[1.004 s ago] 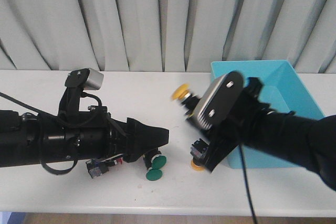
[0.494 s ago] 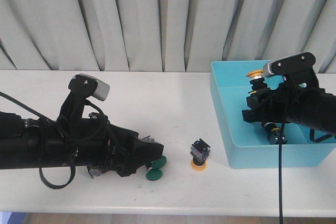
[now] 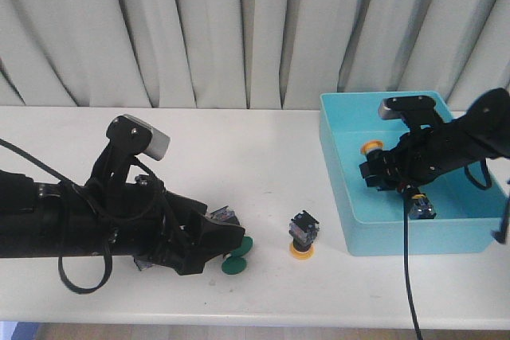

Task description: Pick red and yellow buttons and place in box

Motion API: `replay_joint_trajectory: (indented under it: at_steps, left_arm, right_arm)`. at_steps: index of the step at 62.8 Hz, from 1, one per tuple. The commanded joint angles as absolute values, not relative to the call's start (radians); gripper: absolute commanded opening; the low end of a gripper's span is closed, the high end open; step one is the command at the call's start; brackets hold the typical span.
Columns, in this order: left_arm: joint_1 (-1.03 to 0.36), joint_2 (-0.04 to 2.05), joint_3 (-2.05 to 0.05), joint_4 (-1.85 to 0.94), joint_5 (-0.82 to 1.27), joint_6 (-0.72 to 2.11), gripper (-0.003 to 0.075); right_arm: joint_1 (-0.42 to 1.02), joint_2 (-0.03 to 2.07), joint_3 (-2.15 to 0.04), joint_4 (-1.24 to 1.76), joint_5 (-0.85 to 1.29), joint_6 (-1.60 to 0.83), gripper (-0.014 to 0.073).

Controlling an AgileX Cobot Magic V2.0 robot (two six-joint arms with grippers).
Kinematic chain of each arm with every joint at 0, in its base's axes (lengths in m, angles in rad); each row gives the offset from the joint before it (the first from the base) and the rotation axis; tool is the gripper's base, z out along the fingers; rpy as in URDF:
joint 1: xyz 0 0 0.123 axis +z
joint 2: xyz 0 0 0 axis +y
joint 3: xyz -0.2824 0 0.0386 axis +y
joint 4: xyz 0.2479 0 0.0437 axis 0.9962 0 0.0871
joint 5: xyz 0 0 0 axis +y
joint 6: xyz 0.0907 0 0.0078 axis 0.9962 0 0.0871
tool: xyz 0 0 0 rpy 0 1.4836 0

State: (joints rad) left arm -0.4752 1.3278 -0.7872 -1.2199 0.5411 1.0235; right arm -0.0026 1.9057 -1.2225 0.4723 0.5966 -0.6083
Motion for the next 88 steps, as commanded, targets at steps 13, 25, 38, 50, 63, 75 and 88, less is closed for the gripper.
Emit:
replay_joint_trajectory:
  at_steps: [13,25,38,50,63,75,88]
  left_arm:
    - [-0.477,1.304,-0.819,-1.252,0.545,1.023,0.0538]
    - [-0.477,1.304,-0.819,-1.252,0.544,1.023,0.0538]
    - [-0.477,1.304,-0.819,-1.252,0.544,1.023,0.0538]
    - [-0.477,1.304,-0.819,-1.252,0.544,1.023,0.0538]
    - [-0.477,1.304,-0.819,-1.252,0.541,1.024,0.0538]
    - [-0.477,1.304,-0.819,-1.252,0.541,1.024,0.0538]
    - [-0.477,1.304,-0.819,-1.252,0.534,1.024,0.0538]
  right_arm:
    - [-0.007,2.049,-1.49,0.258,0.831,-0.356,0.0293]
    - [-0.006,2.076,-1.528,0.267,0.845,-0.356,0.0328]
    - [-0.006,2.075,-1.528,0.267,0.856,-0.356,0.0423]
    - [-0.006,2.055,-1.528,0.271,0.897,-0.356,0.0447]
    - [-0.006,1.914,-1.521,0.273,0.961,-0.338,0.0437]
    - [0.004,1.676,-1.369,0.285,0.964,-0.341,0.0416]
    - [0.041,1.312,-1.105,0.292,0.905,-0.342,0.0412]
